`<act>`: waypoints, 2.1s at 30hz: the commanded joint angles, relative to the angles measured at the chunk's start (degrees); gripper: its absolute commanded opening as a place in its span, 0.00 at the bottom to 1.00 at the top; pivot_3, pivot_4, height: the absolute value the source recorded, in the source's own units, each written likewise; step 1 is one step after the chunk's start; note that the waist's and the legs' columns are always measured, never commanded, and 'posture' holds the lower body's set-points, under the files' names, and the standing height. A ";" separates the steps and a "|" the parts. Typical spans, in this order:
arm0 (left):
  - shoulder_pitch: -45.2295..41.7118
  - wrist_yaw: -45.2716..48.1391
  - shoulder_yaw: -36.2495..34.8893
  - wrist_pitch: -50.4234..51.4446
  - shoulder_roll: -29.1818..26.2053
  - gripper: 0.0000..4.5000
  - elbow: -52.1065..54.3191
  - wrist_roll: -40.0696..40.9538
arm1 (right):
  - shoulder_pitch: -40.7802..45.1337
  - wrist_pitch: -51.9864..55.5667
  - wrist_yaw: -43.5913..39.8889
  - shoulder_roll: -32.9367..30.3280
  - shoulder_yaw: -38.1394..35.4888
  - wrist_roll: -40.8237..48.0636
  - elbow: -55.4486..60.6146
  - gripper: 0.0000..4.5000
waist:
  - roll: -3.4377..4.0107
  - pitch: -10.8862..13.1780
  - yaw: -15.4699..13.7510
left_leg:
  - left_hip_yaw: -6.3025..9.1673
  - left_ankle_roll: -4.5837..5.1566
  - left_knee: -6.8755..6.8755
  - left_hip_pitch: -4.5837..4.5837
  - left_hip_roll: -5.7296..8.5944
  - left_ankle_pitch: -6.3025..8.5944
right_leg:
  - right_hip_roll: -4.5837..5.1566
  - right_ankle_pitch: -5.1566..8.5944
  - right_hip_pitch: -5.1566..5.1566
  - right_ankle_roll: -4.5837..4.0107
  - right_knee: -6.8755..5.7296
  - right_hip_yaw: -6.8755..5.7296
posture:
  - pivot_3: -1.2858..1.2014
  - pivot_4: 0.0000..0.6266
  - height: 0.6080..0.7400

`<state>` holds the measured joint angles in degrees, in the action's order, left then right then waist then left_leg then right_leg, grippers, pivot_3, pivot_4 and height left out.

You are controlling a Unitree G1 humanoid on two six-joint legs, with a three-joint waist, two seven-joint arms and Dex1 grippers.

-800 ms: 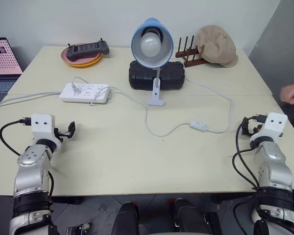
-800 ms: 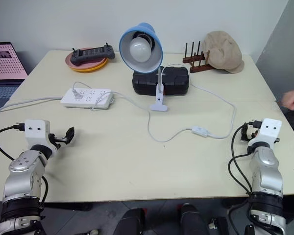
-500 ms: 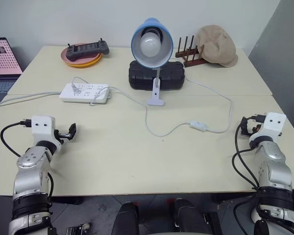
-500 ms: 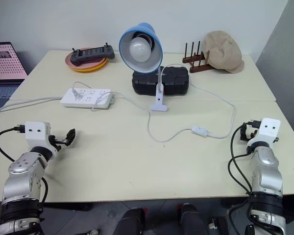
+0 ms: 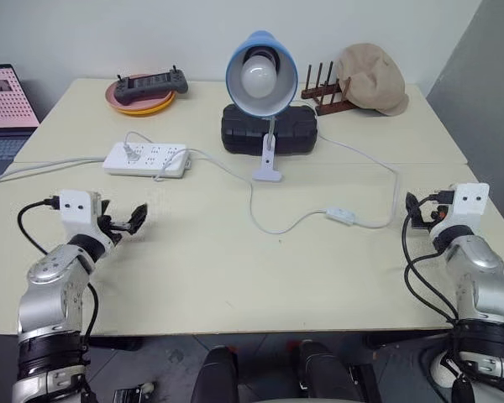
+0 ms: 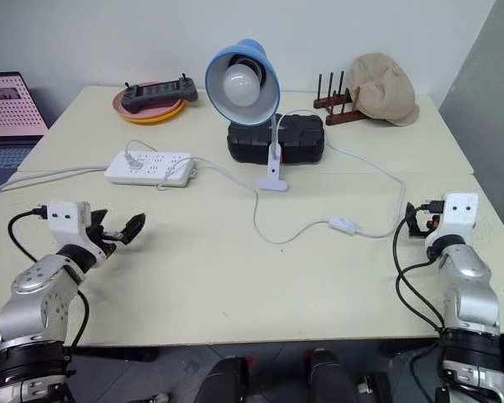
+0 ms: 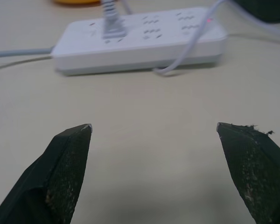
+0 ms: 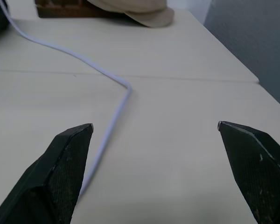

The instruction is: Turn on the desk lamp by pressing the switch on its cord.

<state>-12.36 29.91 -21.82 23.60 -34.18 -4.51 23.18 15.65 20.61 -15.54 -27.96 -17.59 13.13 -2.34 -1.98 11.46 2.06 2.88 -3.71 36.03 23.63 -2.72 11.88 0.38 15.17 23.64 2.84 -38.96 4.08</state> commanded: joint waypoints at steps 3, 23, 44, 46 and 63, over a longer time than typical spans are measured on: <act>-3.19 17.66 11.19 12.49 -9.87 0.99 15.79 8.22 | 0.29 12.41 -26.55 -12.41 5.03 12.89 7.15 1.00 | 0.03 0.03 0.00 | 0.01 0.00 0.00 -0.02 0.01 0.00 | 0.00 0.04 -0.04 0.06 0.01 0.00 | 0.52 0.24 1.00; -15.15 28.74 29.11 13.97 -7.87 0.99 22.17 6.58 | 17.29 2.60 -39.78 -8.44 22.44 2.37 -16.48 1.00 | 0.04 0.04 1.18 | 0.01 0.01 -0.04 -0.30 0.01 0.01 | -0.02 0.20 -0.33 0.19 0.09 0.01 | 0.52 0.24 1.00; -12.84 25.79 26.22 13.54 -6.04 1.00 23.83 6.77 | 18.59 3.18 -44.03 -7.21 20.09 3.45 -20.01 0.24 | 0.05 0.05 1.16 | 0.02 0.01 0.01 -0.32 0.01 0.01 | -0.02 0.19 -0.33 0.20 0.03 0.02 | 0.52 0.24 1.00; -13.21 25.27 25.35 13.99 -5.60 1.00 23.50 7.51 | 19.01 3.34 -43.83 -7.10 19.81 3.48 -19.39 0.24 | 0.05 0.05 1.16 | 0.02 0.01 0.01 -0.32 0.01 0.01 | -0.02 0.19 -0.33 0.20 0.03 0.01 | 0.52 0.24 1.00; 2.31 -24.81 4.59 37.51 19.20 1.00 31.96 56.77 | 15.51 -1.57 -23.83 6.92 25.75 -4.79 6.33 0.24 | 0.03 0.03 -0.15 | 0.19 -0.01 0.07 -0.26 0.05 0.02 | 0.09 0.19 -0.38 0.21 0.00 -0.07 | 0.52 0.24 1.00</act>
<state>-10.23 10.97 -16.91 62.92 -17.13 25.37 74.37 31.76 21.60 -40.53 -21.00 8.16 9.51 0.98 -1.95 11.50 1.90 3.06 -3.73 36.11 23.37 -2.66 11.89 0.46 15.33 23.26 3.07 -38.94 4.01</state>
